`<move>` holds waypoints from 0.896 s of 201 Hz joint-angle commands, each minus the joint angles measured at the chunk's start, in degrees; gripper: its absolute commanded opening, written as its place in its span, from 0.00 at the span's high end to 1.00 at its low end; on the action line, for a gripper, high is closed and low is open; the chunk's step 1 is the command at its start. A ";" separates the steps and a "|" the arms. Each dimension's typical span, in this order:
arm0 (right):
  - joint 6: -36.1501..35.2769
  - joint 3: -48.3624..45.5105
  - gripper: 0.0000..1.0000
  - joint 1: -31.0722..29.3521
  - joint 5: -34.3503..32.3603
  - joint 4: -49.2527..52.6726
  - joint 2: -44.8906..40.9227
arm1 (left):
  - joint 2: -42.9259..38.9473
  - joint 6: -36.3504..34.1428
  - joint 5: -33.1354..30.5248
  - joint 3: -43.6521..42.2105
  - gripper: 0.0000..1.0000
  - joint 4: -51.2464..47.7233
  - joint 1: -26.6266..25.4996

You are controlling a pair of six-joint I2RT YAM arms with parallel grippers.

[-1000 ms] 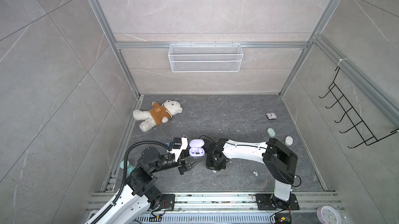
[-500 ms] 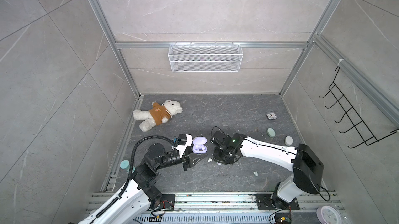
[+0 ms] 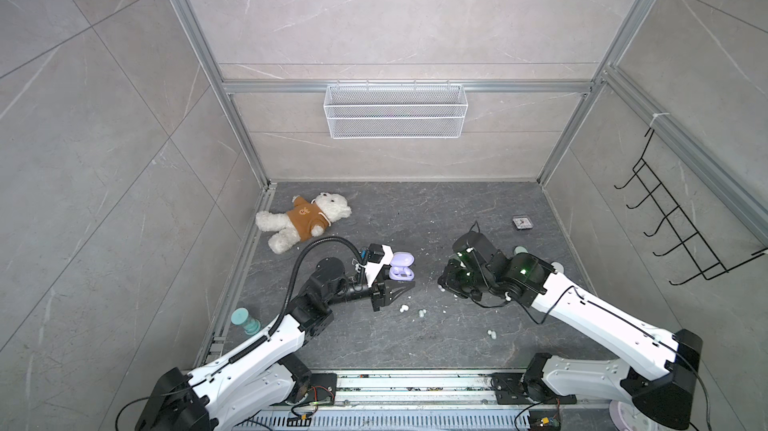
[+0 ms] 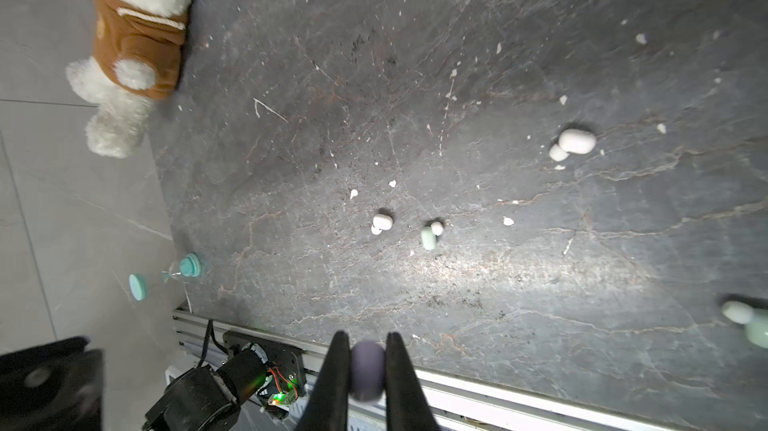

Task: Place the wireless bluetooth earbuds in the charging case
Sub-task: 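Lift the earbud with the right gripper toward the case in the left gripper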

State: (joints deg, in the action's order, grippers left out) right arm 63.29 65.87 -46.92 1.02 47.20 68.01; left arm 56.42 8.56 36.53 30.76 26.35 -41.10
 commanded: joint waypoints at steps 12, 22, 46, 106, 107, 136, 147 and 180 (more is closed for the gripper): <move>-3.96 5.89 0.86 1.26 -1.26 4.13 -3.94 | 5.51 -1.64 2.87 5.54 0.72 10.09 0.23; -4.73 7.98 0.86 1.36 -1.54 4.84 -4.53 | 7.39 -1.36 3.70 6.59 0.72 11.25 0.22; -6.60 13.37 0.86 1.67 -1.57 5.75 -5.34 | 11.84 -0.63 5.52 8.98 0.72 14.38 0.23; -11.62 24.99 0.86 1.72 1.46 6.07 -0.93 | 23.74 3.53 10.44 14.96 0.71 25.86 0.07; -11.66 25.09 0.86 1.73 1.54 5.98 -0.76 | 23.95 3.68 10.60 15.08 0.71 26.04 0.06; -13.11 26.68 0.86 1.67 3.62 3.62 1.74 | 28.17 7.44 12.43 17.35 0.70 32.67 -0.03; -13.58 26.30 0.86 1.73 3.99 2.10 2.29 | 29.31 8.54 13.14 17.99 0.70 34.50 -0.19; -14.50 25.04 0.86 2.17 4.51 -0.62 3.60 | 30.85 9.88 14.02 19.00 0.69 36.76 -0.65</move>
State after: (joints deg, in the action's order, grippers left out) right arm 50.98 91.22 -45.28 4.36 49.65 71.09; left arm 86.98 16.08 47.79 47.42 55.22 -41.28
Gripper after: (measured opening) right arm 0.155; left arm 0.415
